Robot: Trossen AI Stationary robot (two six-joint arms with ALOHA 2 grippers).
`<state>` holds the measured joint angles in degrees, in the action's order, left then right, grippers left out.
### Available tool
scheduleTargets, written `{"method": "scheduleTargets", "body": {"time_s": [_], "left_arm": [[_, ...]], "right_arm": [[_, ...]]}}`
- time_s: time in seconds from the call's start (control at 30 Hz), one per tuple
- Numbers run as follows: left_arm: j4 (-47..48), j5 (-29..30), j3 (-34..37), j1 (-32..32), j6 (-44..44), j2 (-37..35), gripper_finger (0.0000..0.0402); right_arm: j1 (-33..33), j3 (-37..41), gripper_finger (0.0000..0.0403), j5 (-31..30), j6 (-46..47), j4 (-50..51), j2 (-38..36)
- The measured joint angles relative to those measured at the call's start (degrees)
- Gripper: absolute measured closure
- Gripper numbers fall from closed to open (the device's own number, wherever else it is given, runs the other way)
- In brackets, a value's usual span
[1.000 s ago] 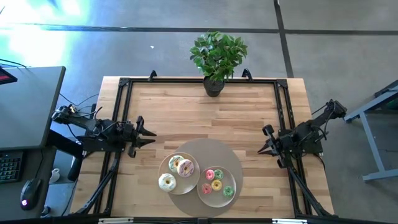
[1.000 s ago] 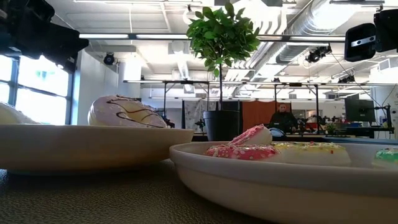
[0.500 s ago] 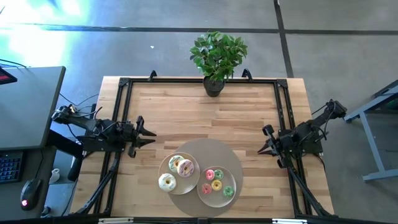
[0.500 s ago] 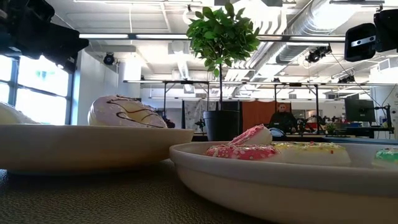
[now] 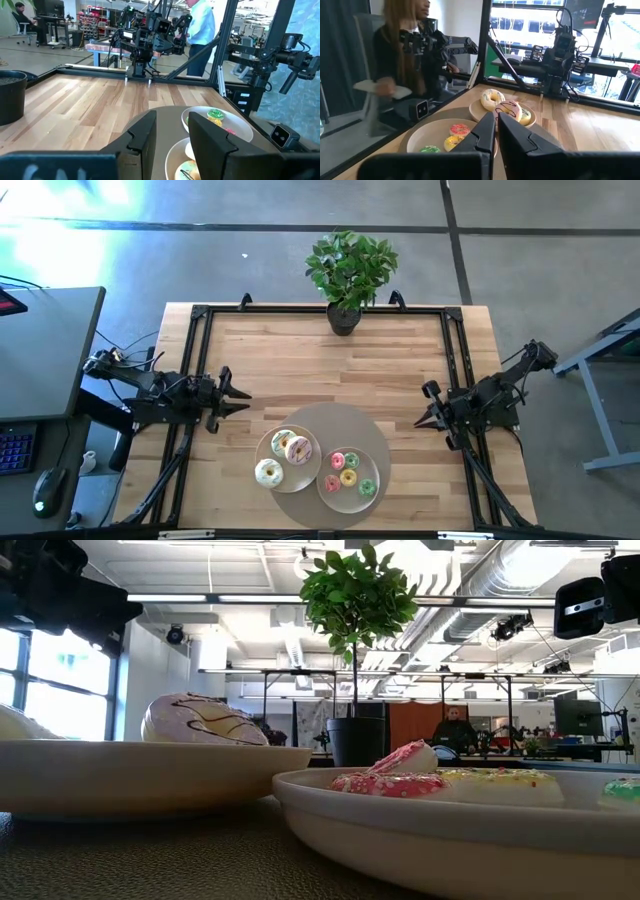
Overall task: Pick & Place donuts
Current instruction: Return to home position
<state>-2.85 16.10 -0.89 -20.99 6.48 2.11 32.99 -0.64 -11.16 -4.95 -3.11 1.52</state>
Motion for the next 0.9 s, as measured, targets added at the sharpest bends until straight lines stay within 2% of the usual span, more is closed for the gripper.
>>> {"method": "scheduleTargets", "body": {"time_s": [0.63,0.9], "left_arm": [[0.0,0.0,0.0,0.0,0.1,0.0,0.0289],[0.0,-0.1,0.0,0.0,2.8,0.0,0.0289]], "right_arm": [[0.0,0.0,0.0382,0.0,0.0,0.0,0.0],[0.0,0.0,0.0386,0.0,0.0,0.0,0.0]]}}
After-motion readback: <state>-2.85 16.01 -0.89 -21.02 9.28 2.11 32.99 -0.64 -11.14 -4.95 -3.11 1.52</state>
